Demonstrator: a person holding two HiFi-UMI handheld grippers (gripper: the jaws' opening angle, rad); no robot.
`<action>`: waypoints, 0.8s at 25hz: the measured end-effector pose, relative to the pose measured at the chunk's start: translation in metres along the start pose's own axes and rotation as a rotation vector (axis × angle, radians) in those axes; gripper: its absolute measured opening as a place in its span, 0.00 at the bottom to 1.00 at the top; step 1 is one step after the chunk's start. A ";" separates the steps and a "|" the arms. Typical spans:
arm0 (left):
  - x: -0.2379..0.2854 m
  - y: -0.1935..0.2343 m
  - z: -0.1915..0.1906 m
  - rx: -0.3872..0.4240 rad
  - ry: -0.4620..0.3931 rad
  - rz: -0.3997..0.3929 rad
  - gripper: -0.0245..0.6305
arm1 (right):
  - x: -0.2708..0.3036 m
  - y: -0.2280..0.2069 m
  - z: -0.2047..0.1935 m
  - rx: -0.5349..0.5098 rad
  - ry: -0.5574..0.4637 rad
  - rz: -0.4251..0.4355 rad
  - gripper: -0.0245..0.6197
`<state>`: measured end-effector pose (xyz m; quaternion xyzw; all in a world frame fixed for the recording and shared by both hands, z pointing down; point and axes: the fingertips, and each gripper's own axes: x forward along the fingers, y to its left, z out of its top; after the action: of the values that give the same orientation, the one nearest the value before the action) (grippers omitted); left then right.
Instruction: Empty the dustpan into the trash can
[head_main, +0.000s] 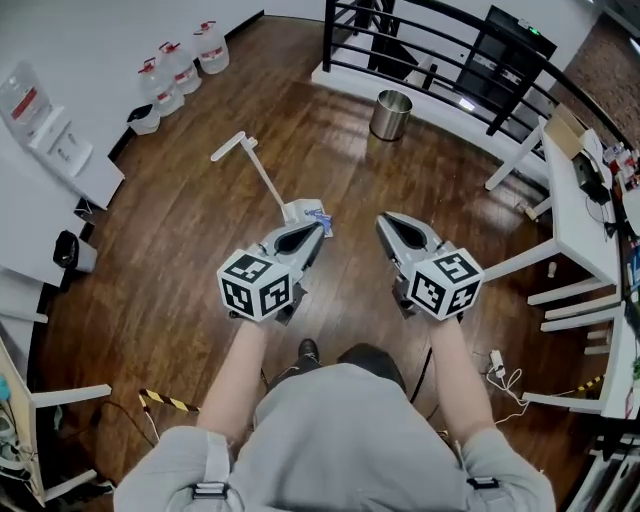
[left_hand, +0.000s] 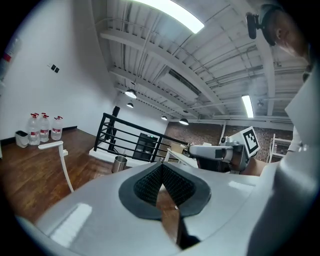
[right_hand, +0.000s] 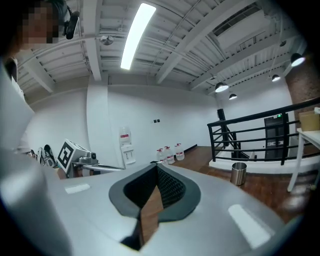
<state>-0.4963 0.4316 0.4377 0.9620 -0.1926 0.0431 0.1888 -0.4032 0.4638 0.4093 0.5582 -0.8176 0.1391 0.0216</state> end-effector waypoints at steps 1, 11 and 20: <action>-0.001 0.009 -0.001 -0.005 0.004 0.001 0.04 | 0.006 0.000 0.001 0.000 -0.002 -0.007 0.04; 0.090 0.070 0.019 0.006 0.028 0.078 0.04 | 0.078 -0.089 0.023 -0.012 0.008 0.080 0.04; 0.156 0.139 0.049 0.006 -0.015 0.317 0.04 | 0.157 -0.159 0.050 -0.024 0.056 0.306 0.04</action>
<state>-0.4062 0.2386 0.4646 0.9203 -0.3435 0.0659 0.1754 -0.3099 0.2550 0.4240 0.4225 -0.8940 0.1463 0.0297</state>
